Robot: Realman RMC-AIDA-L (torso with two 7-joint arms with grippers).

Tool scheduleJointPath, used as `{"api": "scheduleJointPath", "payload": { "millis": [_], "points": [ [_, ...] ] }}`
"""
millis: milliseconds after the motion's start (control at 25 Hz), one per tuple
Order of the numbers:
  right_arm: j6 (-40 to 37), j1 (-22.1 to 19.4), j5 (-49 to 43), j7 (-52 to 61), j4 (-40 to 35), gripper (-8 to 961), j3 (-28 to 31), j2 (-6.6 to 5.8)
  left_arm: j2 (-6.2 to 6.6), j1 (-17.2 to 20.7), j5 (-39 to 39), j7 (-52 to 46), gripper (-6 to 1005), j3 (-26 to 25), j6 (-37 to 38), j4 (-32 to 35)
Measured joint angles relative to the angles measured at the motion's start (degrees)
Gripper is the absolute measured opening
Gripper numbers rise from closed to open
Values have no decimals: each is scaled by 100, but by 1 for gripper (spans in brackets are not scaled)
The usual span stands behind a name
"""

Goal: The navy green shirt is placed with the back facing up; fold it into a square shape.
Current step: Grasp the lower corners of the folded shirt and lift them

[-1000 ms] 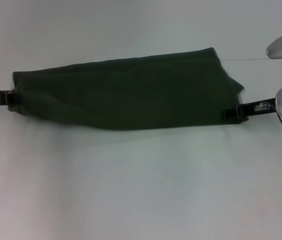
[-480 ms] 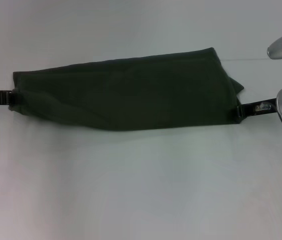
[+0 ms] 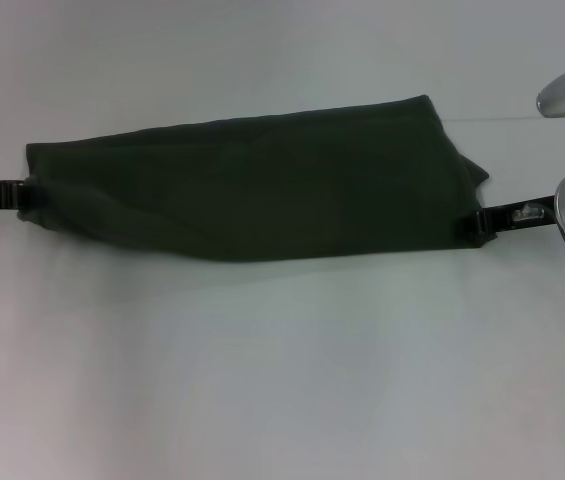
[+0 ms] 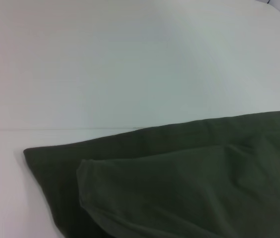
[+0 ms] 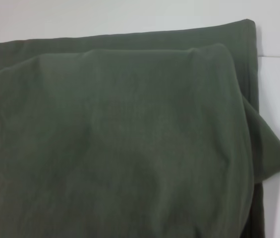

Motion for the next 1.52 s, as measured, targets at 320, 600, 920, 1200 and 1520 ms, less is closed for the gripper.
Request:
{"api": "scheduleJointPath", "payload": {
  "millis": [320, 600, 920, 1200, 1520],
  "points": [
    [83, -12, 19, -148, 9, 245, -233, 22, 0, -7, -15, 0, 14, 0, -6, 1],
    [59, -44, 44, -184, -15, 34, -237, 26, 0, -9, -29, 8, 14, 0, -20, 1],
    [-98, -57, 49, -224, -100, 34, -215, 18, 11, -4, -29, 13, 14, 0, 15, 1],
    [-824, -298, 344, -464, -498, 35, -170, -38, 64, 47, -29, 26, 14, -53, 301, 23],
    [-1482, -639, 423, -574, -992, 34, -164, -47, 97, 48, 29, 82, 13, -62, 729, 62]
  ]
}}
